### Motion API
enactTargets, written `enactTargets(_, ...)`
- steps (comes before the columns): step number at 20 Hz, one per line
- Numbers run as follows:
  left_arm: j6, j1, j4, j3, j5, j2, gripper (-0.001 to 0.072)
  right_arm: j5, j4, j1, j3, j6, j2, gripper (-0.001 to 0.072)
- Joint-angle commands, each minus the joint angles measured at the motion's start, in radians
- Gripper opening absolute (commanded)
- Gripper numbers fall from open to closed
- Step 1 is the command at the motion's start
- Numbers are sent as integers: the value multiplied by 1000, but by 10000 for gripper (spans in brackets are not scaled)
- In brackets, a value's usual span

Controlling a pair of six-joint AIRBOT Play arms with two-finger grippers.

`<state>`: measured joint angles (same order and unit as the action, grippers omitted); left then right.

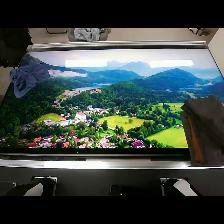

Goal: Fold the shirts.

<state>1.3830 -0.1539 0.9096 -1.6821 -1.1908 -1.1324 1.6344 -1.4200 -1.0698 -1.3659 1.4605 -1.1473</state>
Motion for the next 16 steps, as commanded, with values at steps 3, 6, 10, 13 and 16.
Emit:
enactTargets(3,1,0,0,0,-3,0,32,-180,-66,-1,363,103,117,48)
enactTargets(6,1,0,0,0,-3,0,32,-199,-78,-1,431,116,117,66)
enactTargets(10,4,0,-8,-2,-2,3,31,-238,-133,-1,379,-17,117,641)
enactTargets(13,3,0,-9,-47,11,4,30,-334,-154,2,160,-177,116,708)
enactTargets(16,4,2,53,-113,76,-2,28,-720,103,28,-118,-291,116,666)
